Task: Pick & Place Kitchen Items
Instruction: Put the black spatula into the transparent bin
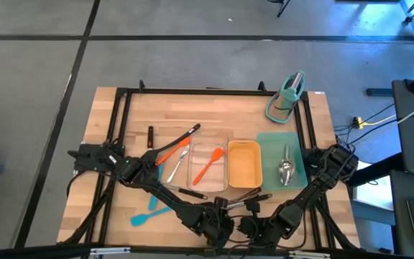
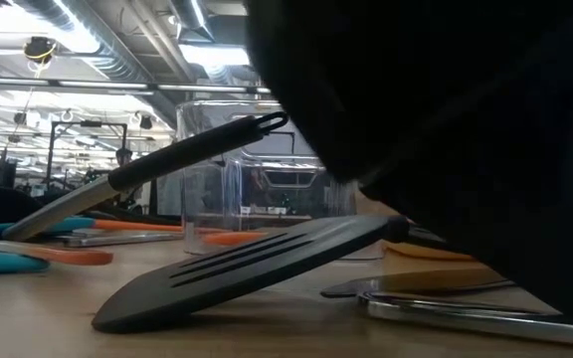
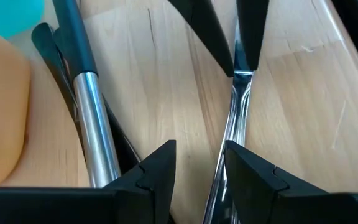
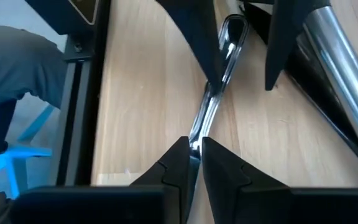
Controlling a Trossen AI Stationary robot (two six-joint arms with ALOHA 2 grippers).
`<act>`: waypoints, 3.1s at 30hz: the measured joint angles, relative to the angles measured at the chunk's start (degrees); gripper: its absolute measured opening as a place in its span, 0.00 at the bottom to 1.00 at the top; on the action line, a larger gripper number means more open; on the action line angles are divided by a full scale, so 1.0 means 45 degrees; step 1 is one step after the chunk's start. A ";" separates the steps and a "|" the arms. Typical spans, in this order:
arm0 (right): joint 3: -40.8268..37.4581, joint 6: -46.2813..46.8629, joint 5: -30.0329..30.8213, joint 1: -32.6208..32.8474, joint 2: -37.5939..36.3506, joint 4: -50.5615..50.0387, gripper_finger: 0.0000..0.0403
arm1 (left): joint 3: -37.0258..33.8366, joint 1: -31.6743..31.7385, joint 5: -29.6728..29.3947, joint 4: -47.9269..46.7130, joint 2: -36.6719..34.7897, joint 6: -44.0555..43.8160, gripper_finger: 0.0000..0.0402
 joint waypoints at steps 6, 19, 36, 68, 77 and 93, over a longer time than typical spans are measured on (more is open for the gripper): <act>0.0000 0.0000 -0.0085 0.0000 0.0000 0.0015 0.11 | 0.0000 -0.0141 -0.0004 0.0049 0.0000 -0.0037 0.33; 0.0519 -0.0566 -0.0378 0.0198 0.0005 -0.0174 0.11 | 0.0102 -0.0137 0.1074 0.0698 -0.0383 0.0541 0.33; 0.0845 0.0804 0.0755 0.1577 0.0010 -0.1751 0.16 | -0.0435 -0.1092 0.0782 -0.0187 -0.1093 -0.0259 0.30; 0.0845 0.1341 0.4081 0.2479 0.0019 -0.1092 0.64 | -0.7336 0.0625 0.3644 1.3227 -0.2016 0.1692 0.27; 0.0845 0.2757 0.4312 0.2399 0.0024 -0.3064 0.64 | -0.7436 0.0617 0.3486 1.3350 -0.1904 0.0827 0.27; 0.0845 0.2759 0.4877 0.2253 0.0024 -0.3386 0.64 | -0.7427 0.0102 0.2644 1.3999 -0.1209 0.1024 0.28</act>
